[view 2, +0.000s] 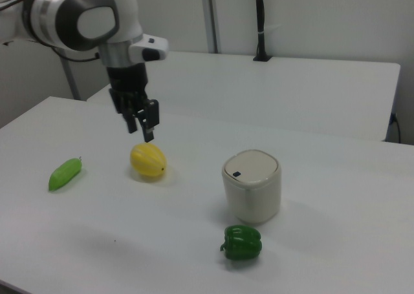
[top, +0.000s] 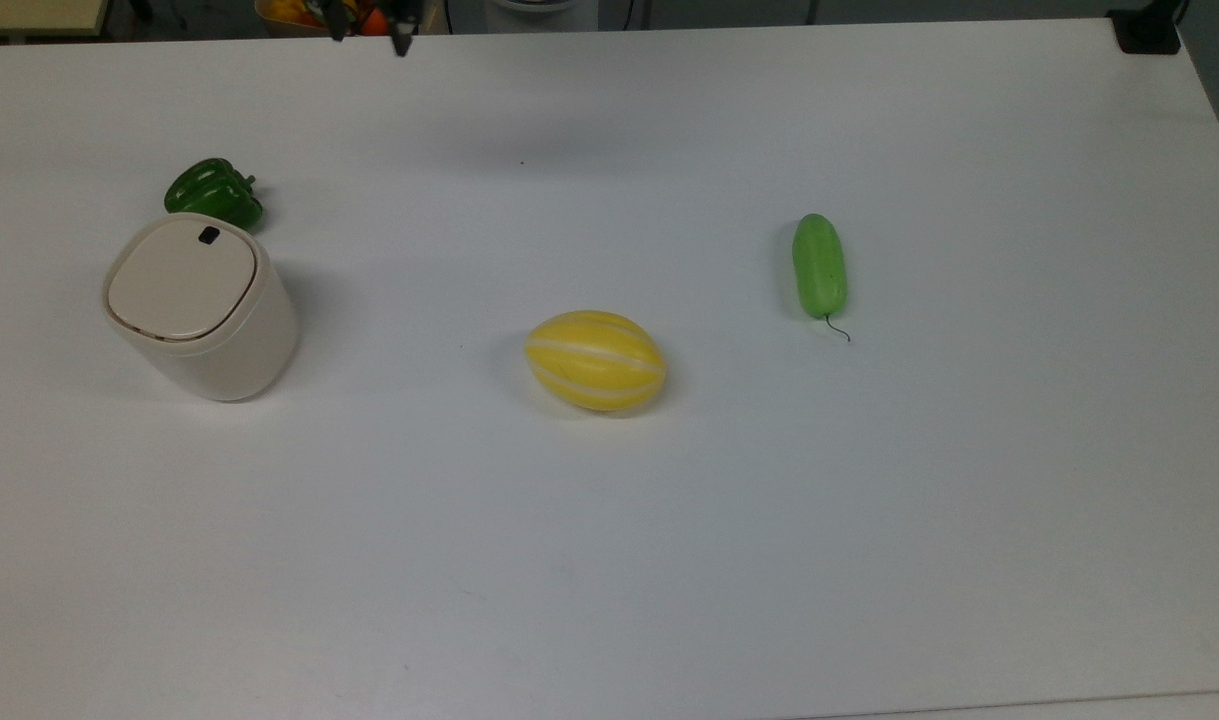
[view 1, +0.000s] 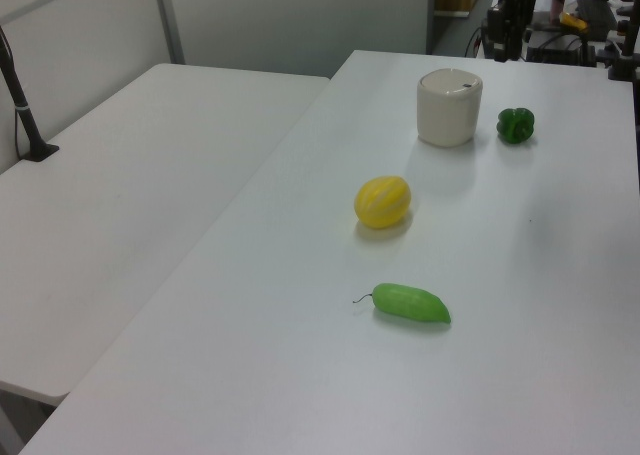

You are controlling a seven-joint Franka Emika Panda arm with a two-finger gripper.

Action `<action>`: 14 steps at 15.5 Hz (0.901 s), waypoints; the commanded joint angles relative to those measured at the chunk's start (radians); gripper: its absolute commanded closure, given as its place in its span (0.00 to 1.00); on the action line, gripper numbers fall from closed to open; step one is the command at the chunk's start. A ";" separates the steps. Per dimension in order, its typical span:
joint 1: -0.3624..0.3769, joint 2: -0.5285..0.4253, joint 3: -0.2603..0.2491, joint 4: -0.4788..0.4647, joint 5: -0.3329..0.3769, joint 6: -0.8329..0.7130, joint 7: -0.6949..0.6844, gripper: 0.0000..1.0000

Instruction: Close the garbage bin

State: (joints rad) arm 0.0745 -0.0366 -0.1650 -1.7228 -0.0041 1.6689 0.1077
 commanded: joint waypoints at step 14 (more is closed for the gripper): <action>-0.001 -0.045 0.035 0.005 0.009 -0.041 -0.037 0.00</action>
State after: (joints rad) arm 0.0700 -0.0706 -0.1235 -1.7237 -0.0021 1.6438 0.0811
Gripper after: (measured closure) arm 0.000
